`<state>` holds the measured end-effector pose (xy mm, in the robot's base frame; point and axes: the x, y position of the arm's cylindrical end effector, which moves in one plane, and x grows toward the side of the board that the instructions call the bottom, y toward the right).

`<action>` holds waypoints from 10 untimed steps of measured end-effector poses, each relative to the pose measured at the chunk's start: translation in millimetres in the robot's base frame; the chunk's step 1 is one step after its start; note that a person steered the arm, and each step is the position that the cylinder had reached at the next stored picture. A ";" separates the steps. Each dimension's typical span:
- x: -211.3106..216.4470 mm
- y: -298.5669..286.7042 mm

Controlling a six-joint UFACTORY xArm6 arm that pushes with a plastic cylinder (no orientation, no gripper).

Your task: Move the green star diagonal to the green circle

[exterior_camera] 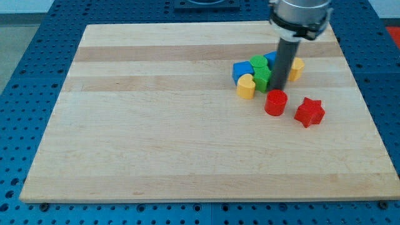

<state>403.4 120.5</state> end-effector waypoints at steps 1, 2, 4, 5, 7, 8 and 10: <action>-25.2 -19.8; -52.8 -35.7; -82.7 -117.1; -83.4 -124.7; -100.9 -144.4; -108.4 -156.3; -137.3 -174.5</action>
<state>266.0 -54.1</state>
